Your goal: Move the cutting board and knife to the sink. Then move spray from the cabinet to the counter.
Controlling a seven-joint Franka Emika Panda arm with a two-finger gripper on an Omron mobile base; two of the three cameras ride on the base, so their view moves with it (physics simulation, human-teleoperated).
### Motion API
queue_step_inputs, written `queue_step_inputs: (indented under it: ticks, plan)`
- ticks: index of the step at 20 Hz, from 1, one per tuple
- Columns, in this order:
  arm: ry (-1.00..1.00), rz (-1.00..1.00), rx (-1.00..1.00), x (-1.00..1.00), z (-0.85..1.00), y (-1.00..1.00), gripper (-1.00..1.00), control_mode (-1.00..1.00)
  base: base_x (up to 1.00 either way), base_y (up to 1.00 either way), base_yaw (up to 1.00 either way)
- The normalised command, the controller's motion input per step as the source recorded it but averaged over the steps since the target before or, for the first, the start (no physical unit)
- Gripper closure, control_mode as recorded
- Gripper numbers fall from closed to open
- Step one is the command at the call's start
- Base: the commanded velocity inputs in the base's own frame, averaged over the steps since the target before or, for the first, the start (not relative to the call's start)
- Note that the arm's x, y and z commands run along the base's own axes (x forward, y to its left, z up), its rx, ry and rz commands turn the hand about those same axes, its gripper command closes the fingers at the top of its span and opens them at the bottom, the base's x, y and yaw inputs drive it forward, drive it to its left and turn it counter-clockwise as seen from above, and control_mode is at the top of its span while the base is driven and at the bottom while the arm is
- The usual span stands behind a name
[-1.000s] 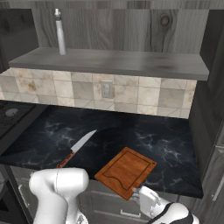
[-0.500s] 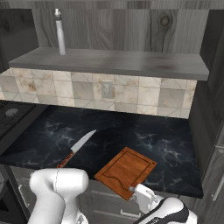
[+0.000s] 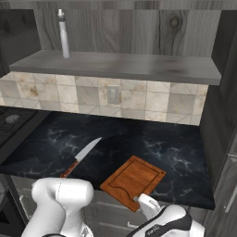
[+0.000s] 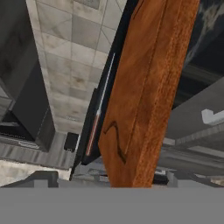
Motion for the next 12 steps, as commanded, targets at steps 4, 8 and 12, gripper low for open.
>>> queue_step_inputs:
  ticks: [4,8,12]
  plan:
    - [0.02,-0.04,-0.01,0.01,0.0,0.02,-1.0,-1.0,0.0,0.0,0.0]
    - [0.03,-0.01,0.0,0.0,0.0,0.0,-1.0,-1.0,0.0,0.0,0.0]
    - [0.03,0.0,0.0,0.0,0.01,-0.01,-1.0,-1.0,0.0,0.0,0.0]
